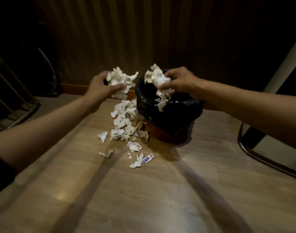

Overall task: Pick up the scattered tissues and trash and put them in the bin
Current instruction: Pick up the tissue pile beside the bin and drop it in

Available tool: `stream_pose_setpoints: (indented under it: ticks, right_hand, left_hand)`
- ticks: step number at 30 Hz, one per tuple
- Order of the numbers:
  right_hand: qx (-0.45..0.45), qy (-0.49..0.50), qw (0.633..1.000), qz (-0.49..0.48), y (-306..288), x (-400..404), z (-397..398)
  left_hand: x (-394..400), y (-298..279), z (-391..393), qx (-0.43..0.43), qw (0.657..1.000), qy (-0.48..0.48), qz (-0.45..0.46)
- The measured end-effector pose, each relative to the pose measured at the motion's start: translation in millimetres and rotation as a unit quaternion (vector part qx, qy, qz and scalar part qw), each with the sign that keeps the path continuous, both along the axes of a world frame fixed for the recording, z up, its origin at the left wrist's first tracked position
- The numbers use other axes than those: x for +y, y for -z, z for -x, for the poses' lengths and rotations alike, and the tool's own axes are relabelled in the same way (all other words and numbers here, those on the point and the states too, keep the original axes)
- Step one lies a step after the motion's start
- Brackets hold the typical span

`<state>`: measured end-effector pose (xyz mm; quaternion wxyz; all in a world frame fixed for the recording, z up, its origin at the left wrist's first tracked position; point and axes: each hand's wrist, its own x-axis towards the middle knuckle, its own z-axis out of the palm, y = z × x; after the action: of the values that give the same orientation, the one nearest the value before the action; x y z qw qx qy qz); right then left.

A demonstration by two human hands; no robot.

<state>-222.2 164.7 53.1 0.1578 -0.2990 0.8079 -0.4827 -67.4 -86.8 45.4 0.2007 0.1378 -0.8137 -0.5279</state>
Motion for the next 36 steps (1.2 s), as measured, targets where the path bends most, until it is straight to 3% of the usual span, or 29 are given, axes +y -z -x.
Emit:
stream_pose_setpoints:
  ticks: [6, 13, 17, 22, 25, 29, 36]
  right_hand:
    - [-0.011, 0.116, 0.991, 0.07, -23, 15, 33]
    - [-0.066, 0.213, 0.967, 0.123, -22, 29, 44]
    - [-0.092, 0.247, 0.955, 0.137, -20, 38, 43]
    - [-0.099, 0.225, 0.963, 0.109, -11, 35, 36]
    - [-0.039, 0.192, 0.979, 0.055, -3, 19, 21]
    - [0.063, 0.118, 0.991, -0.009, 10, -8, -15]
    - [0.103, 0.033, 0.991, -0.072, 31, -62, -66]
  left_hand:
    - [42, -31, 74, -0.008, 0.998, 0.021, 0.06]
    - [73, -14, 141, -0.039, 0.999, 0.011, -0.014]
    - [74, -18, 134, -0.055, 0.998, 0.016, 0.02]
    - [47, -31, 92, -0.114, 0.987, 0.063, 0.097]
    - [31, -23, 57, -0.175, 0.967, 0.095, 0.158]
    - [-2, 25, 27, -0.23, 0.958, 0.076, 0.153]
    - [-43, 113, 3, -0.297, 0.942, 0.065, 0.142]
